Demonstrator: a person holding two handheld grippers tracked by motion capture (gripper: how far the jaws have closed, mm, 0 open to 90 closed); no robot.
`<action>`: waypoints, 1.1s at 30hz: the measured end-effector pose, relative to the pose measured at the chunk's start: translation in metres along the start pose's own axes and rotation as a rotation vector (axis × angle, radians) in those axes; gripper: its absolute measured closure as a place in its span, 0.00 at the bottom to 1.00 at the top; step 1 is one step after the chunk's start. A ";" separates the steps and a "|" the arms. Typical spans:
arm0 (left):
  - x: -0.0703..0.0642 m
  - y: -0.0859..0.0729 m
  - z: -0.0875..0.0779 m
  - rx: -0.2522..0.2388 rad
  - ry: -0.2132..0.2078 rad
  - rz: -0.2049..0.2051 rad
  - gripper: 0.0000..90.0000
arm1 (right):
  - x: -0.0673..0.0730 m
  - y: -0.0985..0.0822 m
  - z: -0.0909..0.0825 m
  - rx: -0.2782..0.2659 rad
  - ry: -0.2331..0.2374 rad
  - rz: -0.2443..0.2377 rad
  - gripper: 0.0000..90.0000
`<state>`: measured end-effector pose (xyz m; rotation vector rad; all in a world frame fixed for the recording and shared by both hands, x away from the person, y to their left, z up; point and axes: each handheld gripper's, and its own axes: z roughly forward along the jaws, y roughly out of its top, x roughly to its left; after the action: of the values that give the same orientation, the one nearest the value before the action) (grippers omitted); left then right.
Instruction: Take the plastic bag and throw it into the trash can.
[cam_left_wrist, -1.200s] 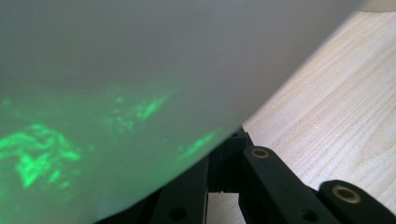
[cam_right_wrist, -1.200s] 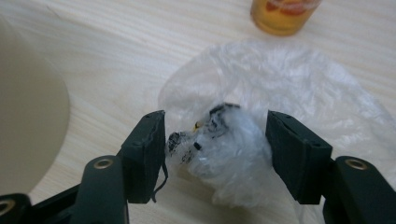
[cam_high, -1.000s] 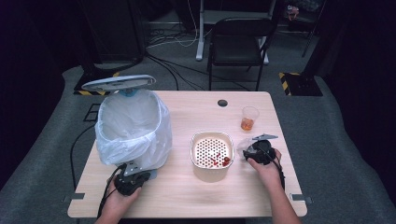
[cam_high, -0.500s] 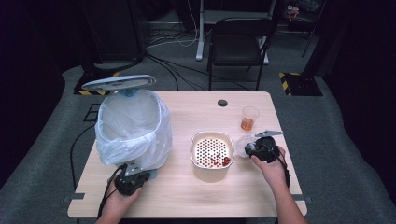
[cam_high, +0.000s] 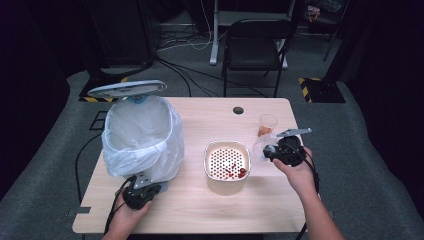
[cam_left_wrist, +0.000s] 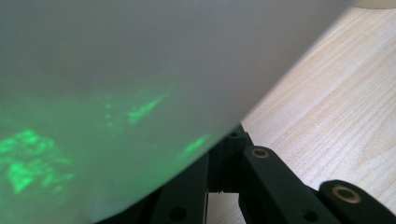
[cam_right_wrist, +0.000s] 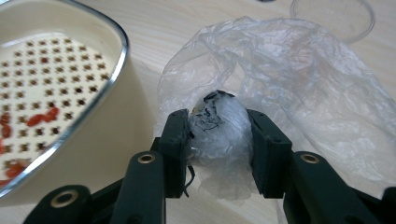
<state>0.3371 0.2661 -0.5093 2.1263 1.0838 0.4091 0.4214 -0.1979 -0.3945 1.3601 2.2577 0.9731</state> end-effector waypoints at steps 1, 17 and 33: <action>0.000 0.000 0.000 -0.001 0.000 -0.001 1.00 | 0.001 0.003 -0.004 -0.009 0.001 -0.017 0.69; 0.000 0.000 0.000 0.000 -0.002 -0.003 1.00 | 0.042 0.058 -0.054 -0.090 0.096 -0.169 0.68; 0.000 0.000 0.000 -0.001 -0.001 -0.002 1.00 | 0.107 0.097 -0.055 -0.135 0.237 -0.302 0.68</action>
<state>0.3372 0.2661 -0.5093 2.1240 1.0849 0.4068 0.3994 -0.0960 -0.2810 0.8532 2.4238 1.2029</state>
